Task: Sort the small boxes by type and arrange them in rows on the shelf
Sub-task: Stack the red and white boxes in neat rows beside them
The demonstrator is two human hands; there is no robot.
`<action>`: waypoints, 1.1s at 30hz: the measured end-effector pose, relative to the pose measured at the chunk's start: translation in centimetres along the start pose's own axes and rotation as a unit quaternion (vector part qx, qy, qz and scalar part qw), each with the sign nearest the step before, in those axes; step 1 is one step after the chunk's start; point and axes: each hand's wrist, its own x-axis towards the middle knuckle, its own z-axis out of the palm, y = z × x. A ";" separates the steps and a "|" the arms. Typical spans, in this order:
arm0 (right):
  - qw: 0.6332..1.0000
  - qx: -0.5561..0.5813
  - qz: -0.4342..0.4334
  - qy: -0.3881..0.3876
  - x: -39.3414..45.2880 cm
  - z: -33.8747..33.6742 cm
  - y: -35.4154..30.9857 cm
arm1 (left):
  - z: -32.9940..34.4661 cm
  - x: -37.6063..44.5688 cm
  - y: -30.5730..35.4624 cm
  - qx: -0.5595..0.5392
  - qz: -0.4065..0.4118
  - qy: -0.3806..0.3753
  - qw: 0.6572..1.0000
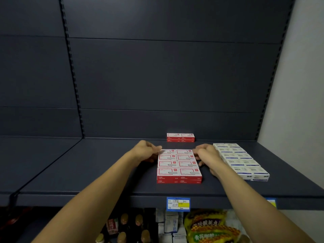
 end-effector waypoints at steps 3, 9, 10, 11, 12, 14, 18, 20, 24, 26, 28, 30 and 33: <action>0.998 -0.018 -0.041 -0.043 0.0 -1.0 0.1 | -0.4 -0.7 -0.1 0.080 0.043 -0.026 0.996; 0.987 -0.058 -0.060 -0.138 -0.3 -1.4 0.0 | -0.4 -1.7 -0.3 0.120 0.127 -0.127 0.976; 0.987 -0.058 -0.059 -0.139 -0.4 -1.2 -0.1 | -0.2 -1.8 -0.3 0.116 0.124 -0.120 0.978; 0.987 -0.056 -0.059 -0.136 -0.5 -1.0 -0.2 | 0.0 -1.8 -0.4 0.102 0.116 -0.107 0.982; 0.988 -0.053 -0.060 -0.132 -0.7 -0.8 -0.3 | 0.2 -1.8 -0.5 0.086 0.109 -0.093 0.986; 0.989 -0.048 -0.064 -0.123 -0.8 -0.7 -0.3 | 0.3 -1.9 -0.6 0.054 0.107 -0.075 0.990; 0.990 -0.046 -0.067 -0.115 -0.9 -0.8 -0.3 | 0.2 -1.8 -0.7 0.029 0.100 -0.061 0.993; 0.989 -0.052 -0.068 -0.117 -0.8 -0.8 -0.3 | 0.1 -1.7 -0.8 0.028 0.099 -0.054 0.993; 0.993 -0.052 -0.064 -0.085 0.0 -0.7 0.1 | -0.1 -1.1 -1.0 -0.002 0.094 -0.033 0.995; 0.997 -0.049 -0.052 -0.034 0.3 -0.7 0.2 | -0.1 -0.4 -1.4 -0.024 0.088 -0.003 0.996; 0.999 -0.026 -0.040 0.017 0.7 -0.6 0.3 | -0.2 0.6 -1.9 -0.047 0.081 0.040 0.995; 0.998 0.009 -0.024 0.051 1.3 -0.4 0.6 | -0.2 1.8 -2.2 -0.085 0.073 0.073 0.991; 0.995 0.068 -0.015 0.070 2.2 -0.1 0.7 | -0.1 3.5 -2.2 -0.140 0.060 0.108 0.982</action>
